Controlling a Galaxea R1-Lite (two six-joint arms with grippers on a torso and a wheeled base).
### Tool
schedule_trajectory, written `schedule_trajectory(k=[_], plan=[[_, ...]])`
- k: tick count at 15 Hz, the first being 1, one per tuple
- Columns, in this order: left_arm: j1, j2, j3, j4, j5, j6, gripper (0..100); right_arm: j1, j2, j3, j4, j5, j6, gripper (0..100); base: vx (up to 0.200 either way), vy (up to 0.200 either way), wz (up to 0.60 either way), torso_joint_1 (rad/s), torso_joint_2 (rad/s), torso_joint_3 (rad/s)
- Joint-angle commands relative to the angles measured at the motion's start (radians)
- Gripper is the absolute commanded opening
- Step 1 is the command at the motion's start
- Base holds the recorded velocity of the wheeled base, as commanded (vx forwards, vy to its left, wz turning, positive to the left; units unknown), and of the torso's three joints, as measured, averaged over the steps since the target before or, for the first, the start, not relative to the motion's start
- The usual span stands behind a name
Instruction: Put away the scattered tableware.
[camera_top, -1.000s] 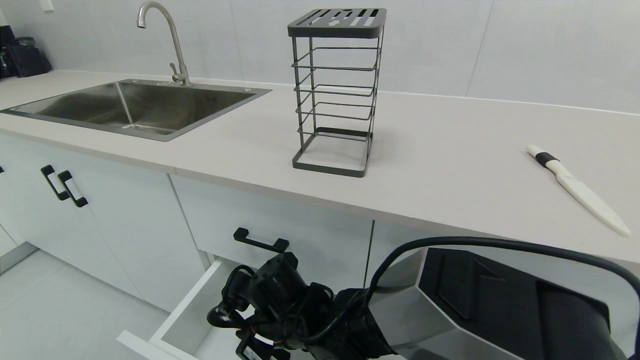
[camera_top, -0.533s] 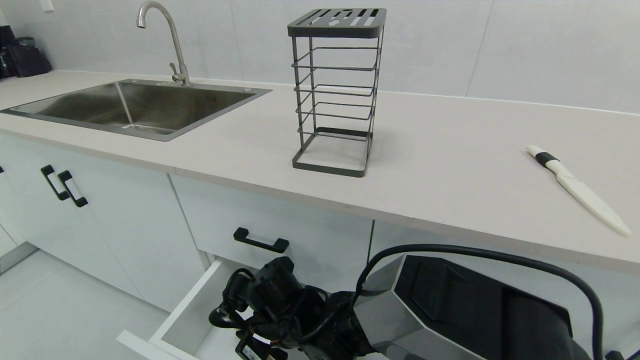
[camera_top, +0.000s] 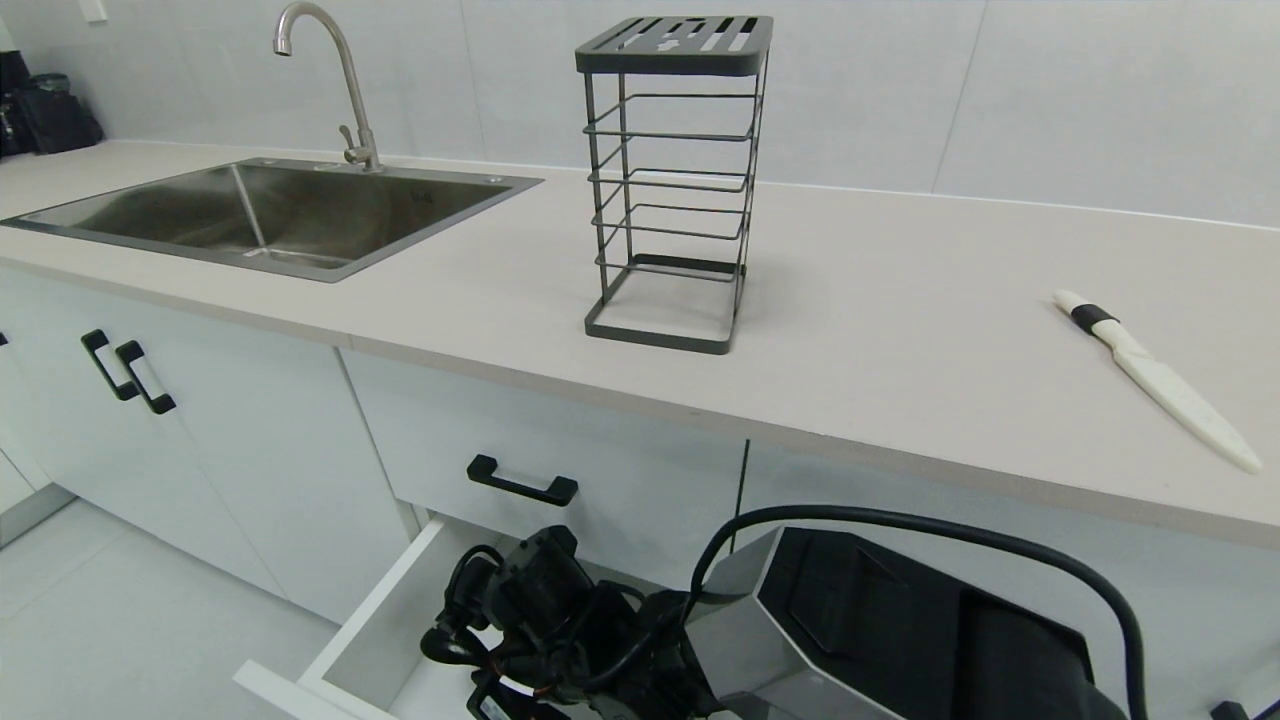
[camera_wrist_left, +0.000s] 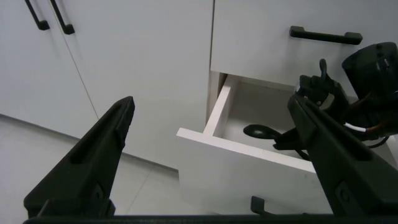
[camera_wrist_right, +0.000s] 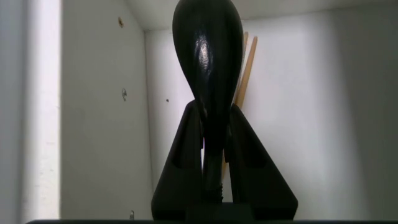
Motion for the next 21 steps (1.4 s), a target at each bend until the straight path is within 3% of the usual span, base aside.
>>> schedule_trajectory(k=[1,6,10,11,21], plan=[[0.000,0.001,0.000,0.000,-0.001,-0.001,100,0.000,0.008,-0.011,0.004,-0.007,0.004,0,0.000,0.000,0.00,0.000,0.00,0.000],[0.000,0.001,0.000,0.000,0.001,-0.001,100,0.002,0.018,-0.107,0.200,-0.009,0.052,0,0.000,0.000,0.00,0.000,0.00,0.000],[0.000,0.001,0.000,0.000,0.001,-0.001,100,0.003,0.024,-0.146,0.263,-0.009,0.047,0,0.000,0.000,0.00,0.000,0.00,0.000],[0.000,0.001,0.000,0.000,-0.001,-0.001,100,0.003,0.024,-0.146,0.263,-0.007,0.038,100,0.000,0.000,0.00,0.000,0.00,0.000],[0.000,0.001,0.000,0.000,0.001,-0.001,100,0.003,0.025,-0.144,0.255,-0.004,-0.042,100,0.000,0.000,0.00,0.000,0.00,0.000]])
